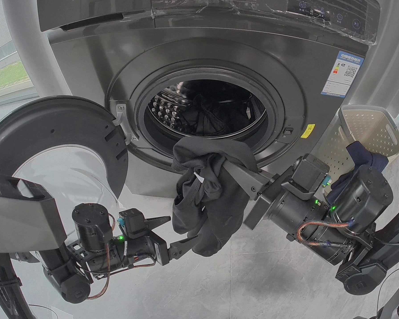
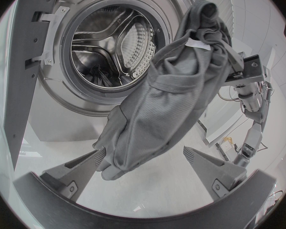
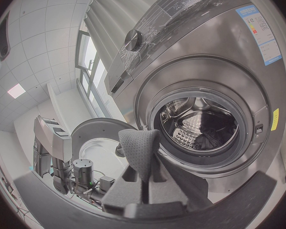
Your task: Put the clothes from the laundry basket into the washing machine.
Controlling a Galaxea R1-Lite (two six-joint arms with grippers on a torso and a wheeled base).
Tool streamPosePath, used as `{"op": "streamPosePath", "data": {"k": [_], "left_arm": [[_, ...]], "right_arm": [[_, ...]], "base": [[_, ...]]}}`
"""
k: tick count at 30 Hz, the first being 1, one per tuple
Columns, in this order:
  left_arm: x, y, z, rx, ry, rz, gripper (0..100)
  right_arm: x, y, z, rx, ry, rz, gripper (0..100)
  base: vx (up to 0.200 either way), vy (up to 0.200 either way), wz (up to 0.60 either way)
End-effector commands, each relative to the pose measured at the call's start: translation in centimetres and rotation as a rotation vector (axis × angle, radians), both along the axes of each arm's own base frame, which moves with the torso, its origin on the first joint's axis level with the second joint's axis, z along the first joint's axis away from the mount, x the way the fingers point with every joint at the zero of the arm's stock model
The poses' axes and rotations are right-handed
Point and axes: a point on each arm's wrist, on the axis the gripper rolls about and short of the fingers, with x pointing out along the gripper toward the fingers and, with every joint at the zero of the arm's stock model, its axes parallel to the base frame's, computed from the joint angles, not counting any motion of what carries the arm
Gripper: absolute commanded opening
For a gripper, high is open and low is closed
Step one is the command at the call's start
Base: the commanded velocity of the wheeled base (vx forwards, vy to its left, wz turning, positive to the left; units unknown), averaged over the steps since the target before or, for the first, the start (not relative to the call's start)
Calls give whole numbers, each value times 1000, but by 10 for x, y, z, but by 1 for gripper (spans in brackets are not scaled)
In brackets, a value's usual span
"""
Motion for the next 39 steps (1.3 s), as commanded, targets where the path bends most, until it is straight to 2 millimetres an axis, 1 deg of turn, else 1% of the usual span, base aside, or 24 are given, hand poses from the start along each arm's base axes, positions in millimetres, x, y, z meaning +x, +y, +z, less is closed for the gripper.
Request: {"op": "streamPosePath", "data": {"k": [1,2,6,9,10,13,17,21,28,29,34,37,39], "left_arm": [[18,-2,-8,0,-5,23,100],[24,-2,-6,-10,-22,34,100],[28,-3,1,-24,-60,38,100],[28,-3,7,-29,-83,35,100],[26,-2,12,-34,-97,33,100],[23,-4,18,-44,-112,21,100],[20,-10,20,-54,-119,-17,100],[19,-14,18,-56,-109,-52,100],[26,-18,21,-74,-130,-69,100],[26,-18,21,-74,-130,-69,0],[31,-21,24,-80,-156,-72,0],[29,-16,27,-80,-160,-61,0],[25,-12,34,-87,-174,-52,0]], "right_arm": [[-1,0,0,-1,0,1,0],[-1,0,-1,-1,3,3,0],[-1,1,-1,-2,4,5,0],[-1,1,-1,-3,5,3,0],[-1,1,-2,-4,6,3,0],[-1,1,-2,-6,6,3,0],[0,2,-2,-4,6,3,0],[-2,3,-3,-4,11,9,0],[-2,3,-3,-4,11,7,0],[-2,3,-3,-4,11,7,0],[-2,2,-4,-7,16,6,0],[-2,1,-4,-7,16,3,0],[-1,0,-4,-7,16,0,0]], "base": [[0,0,0],[0,0,0],[0,0,0],[0,0,0],[0,0,0],[0,0,0],[0,0,0],[0,0,0],[0,0,0],[0,0,0],[0,0,0],[0,0,0],[0,0,0]]}}
